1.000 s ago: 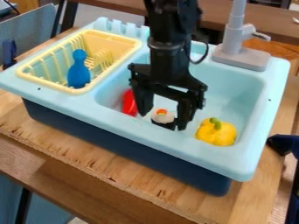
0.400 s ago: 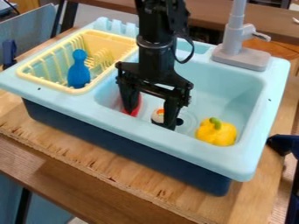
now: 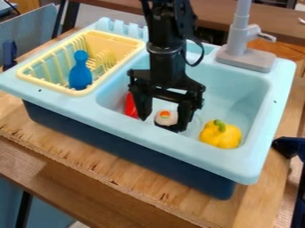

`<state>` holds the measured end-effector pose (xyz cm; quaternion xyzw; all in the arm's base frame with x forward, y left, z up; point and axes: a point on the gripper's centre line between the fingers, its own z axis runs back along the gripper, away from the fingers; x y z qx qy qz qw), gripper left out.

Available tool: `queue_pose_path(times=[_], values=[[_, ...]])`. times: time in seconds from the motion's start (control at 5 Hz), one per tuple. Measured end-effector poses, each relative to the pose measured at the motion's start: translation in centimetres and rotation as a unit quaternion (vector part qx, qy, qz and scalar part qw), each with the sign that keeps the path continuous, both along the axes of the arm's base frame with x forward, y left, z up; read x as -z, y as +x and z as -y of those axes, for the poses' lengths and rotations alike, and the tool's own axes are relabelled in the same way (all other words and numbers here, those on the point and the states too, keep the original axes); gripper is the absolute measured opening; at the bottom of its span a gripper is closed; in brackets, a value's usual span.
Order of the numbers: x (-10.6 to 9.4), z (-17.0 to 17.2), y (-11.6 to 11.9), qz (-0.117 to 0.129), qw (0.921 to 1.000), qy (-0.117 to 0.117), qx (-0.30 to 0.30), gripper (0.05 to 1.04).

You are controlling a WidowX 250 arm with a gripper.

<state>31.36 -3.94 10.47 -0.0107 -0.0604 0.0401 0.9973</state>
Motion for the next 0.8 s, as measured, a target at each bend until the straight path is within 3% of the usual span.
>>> queue_pose_path(times=[0.4, 0.6, 0.8], values=[[1.3, 0.0, 0.9, -0.002, 1.0000, 0.001, -0.009, 1.000], [1.9, -0.8, 1.0, -0.010, 0.9998, 0.004, -0.020, 0.948], [1.9, -0.8, 1.0, -0.010, 0.9998, -0.004, -0.015, 0.685]])
